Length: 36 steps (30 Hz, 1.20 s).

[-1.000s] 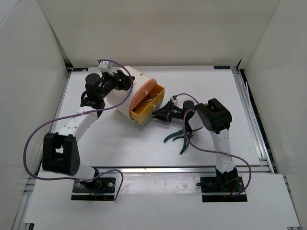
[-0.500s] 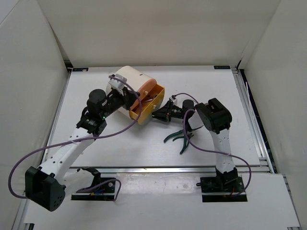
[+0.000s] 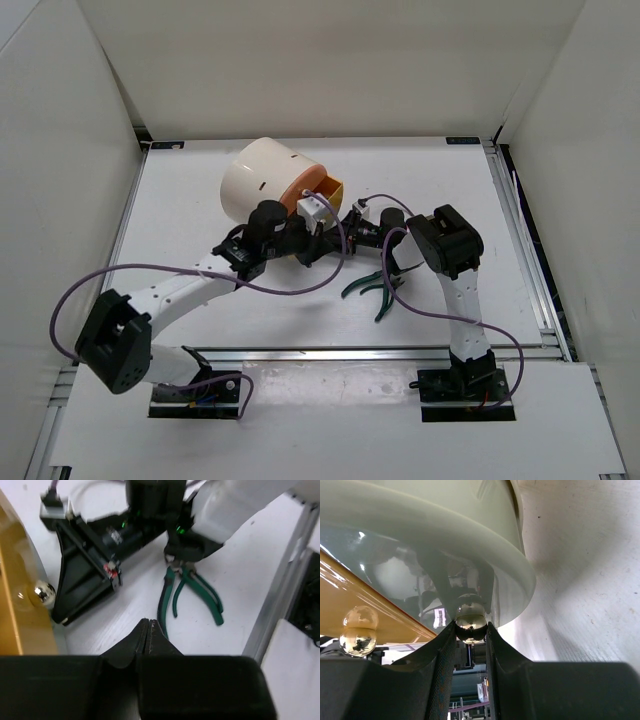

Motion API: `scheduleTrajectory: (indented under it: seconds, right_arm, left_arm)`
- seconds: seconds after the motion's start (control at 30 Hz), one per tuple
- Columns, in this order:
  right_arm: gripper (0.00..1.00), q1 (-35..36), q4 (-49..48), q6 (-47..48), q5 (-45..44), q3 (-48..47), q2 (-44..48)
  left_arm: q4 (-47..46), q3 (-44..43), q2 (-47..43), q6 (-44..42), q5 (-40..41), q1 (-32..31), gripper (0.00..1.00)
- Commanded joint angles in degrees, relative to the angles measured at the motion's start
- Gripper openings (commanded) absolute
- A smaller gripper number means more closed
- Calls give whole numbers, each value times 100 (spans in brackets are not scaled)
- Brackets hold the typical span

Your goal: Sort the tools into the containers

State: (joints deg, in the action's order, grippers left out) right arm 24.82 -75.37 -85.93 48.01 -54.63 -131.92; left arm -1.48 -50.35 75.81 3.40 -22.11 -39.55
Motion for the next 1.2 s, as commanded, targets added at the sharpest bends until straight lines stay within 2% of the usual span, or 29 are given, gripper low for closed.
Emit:
scheduleTrajectory:
  seconds: [0.0, 0.27, 0.47, 0.8, 1.17]
  right_arm:
    - [0, 14, 14, 68, -55, -21, 78]
    - [0, 14, -126, 15, -90, 14, 61]
    - [0, 32, -267, -20, -90, 75, 26]
    - [0, 14, -390, -55, -64, 172, 8]
    - [0, 14, -689, -266, -160, 242, -27]
  left_arm:
    - [104, -45, 188, -24, 522, -88, 10]
    - [498, -361, 496, 3, 2753, -281, 10]
    - [640, -572, 733, 108, 3624, -264, 10]
    - [921, -994, 1014, 389, 4600, -273, 10]
    - [815, -1301, 1418, 627, 4408, -352, 10]
